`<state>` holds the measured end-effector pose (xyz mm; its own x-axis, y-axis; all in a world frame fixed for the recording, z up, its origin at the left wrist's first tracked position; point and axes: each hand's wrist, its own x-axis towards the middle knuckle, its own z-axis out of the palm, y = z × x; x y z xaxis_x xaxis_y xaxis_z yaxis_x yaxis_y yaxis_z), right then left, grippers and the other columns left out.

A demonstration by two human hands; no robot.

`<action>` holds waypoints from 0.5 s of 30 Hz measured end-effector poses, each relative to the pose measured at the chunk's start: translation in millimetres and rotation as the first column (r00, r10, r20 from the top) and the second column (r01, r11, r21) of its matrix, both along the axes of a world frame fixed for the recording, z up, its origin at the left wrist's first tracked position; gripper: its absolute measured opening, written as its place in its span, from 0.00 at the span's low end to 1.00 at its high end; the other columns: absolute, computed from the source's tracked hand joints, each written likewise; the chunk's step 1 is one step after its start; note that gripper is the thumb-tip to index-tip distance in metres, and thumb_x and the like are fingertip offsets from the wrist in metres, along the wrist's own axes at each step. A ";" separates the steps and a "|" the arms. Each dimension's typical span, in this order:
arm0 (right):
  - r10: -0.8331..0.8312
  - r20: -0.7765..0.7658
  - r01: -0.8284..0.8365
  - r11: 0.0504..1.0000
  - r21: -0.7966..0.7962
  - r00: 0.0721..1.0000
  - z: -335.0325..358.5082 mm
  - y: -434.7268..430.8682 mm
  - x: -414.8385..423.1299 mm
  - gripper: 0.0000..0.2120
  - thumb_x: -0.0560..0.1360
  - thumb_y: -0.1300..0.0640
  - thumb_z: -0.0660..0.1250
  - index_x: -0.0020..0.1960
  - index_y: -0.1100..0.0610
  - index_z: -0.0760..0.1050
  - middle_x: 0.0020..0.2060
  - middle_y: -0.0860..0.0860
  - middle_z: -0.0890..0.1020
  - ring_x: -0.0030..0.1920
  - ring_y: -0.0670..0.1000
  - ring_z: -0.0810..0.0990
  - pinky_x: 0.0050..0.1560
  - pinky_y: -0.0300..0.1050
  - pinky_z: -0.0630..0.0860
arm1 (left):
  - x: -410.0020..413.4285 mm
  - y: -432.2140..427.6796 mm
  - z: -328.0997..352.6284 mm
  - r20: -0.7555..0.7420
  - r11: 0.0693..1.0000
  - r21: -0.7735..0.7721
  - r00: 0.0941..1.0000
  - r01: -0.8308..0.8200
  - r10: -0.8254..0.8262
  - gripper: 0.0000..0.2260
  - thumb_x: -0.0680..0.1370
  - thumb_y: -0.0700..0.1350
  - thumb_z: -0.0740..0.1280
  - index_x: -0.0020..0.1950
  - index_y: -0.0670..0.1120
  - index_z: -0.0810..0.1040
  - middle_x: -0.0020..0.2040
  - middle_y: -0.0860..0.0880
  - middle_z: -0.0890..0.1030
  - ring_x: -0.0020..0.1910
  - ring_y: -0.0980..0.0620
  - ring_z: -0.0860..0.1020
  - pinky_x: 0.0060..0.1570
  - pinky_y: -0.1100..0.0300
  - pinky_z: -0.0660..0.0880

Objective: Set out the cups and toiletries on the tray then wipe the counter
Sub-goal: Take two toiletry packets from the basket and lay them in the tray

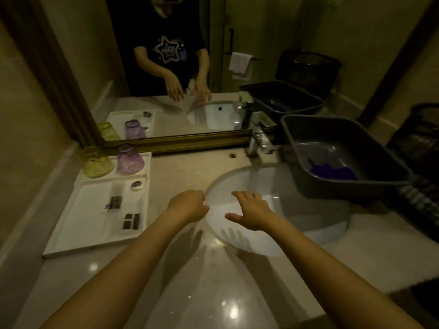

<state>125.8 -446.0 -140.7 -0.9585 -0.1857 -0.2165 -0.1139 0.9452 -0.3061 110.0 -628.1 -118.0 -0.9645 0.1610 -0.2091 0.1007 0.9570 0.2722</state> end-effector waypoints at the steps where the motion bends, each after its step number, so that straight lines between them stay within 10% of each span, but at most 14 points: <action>1: -0.025 0.006 0.025 1.000 -0.005 1.000 4.4 24.1 8.3 0.35 0.75 0.39 0.60 0.75 0.51 0.51 0.75 0.53 0.57 0.74 0.60 0.56 0.70 0.59 0.58 | 2.2 25.1 3.5 0.005 0.999 -0.020 0.999 0.034 -0.034 0.17 0.77 0.51 0.61 0.64 0.48 0.72 0.60 0.46 0.77 0.53 0.47 0.76 0.47 0.57 0.71; 15: -0.356 -0.155 0.340 0.933 -0.117 0.922 106.6 312.5 96.6 0.22 0.74 0.49 0.66 0.66 0.56 0.69 0.60 0.56 0.77 0.56 0.54 0.77 0.51 0.43 0.72 | 41.6 337.2 81.2 0.015 0.923 -0.018 0.923 0.385 -0.385 0.12 0.76 0.52 0.62 0.54 0.47 0.77 0.47 0.47 0.78 0.44 0.50 0.77 0.46 0.57 0.75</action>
<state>222.3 -133.5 -34.1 -0.9869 0.1558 -0.0415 0.1595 0.9054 -0.3935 151.6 -290.9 -36.8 -0.8265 0.5152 -0.2267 0.4598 0.8503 0.2561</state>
